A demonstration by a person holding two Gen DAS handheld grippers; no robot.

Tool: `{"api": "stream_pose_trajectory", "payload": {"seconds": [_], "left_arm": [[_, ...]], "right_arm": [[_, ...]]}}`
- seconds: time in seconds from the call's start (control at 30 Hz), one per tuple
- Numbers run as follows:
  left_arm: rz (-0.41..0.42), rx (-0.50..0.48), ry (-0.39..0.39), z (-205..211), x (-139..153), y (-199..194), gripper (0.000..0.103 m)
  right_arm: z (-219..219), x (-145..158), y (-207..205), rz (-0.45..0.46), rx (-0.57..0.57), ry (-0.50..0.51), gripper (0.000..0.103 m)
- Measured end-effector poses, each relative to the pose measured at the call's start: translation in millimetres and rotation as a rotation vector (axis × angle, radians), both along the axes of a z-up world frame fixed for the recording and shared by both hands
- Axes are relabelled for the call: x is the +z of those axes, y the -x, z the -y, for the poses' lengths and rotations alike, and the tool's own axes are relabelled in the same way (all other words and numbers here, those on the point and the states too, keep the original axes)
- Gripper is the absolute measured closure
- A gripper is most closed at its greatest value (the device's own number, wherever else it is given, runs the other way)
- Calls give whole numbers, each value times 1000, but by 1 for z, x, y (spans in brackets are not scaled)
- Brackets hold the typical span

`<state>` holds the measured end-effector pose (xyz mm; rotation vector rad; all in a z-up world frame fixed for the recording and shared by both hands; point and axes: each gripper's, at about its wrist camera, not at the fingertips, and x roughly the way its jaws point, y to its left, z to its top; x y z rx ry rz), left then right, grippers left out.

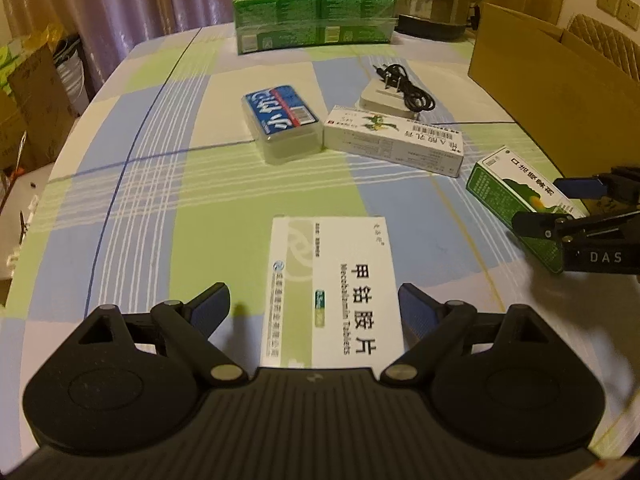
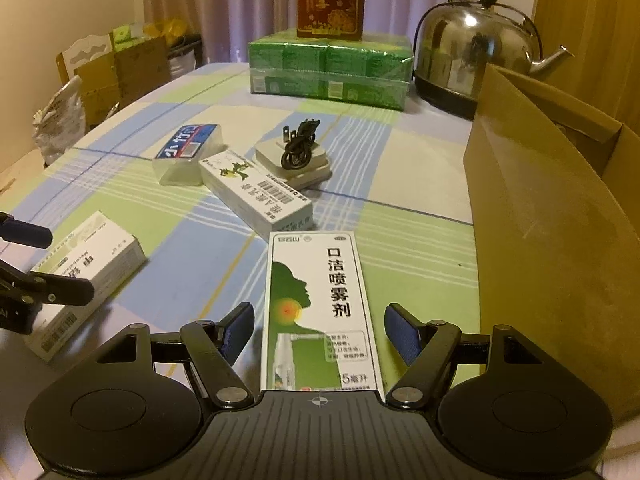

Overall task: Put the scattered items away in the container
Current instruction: 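Grasp the white Mecobalamin box with the left gripper while the right holds the spray box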

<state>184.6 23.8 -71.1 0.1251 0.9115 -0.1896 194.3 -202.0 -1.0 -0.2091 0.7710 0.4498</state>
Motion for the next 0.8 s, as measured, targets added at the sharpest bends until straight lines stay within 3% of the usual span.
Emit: {"api": "stream_pose_trajectory", "payload": {"seconds": [0.13, 0.27, 0.8], "left_arm": [[-6, -28, -31, 6, -5, -2, 17], [-29, -34, -24, 5, -10, -4, 36], [-17, -51, -16, 10, -11, -2, 34]], "right_arm": [[-3, -1, -1, 10, 4, 1, 33], [-5, -2, -2, 18, 4, 2, 33], [-5, -10, -3, 12, 13, 31, 36]]}}
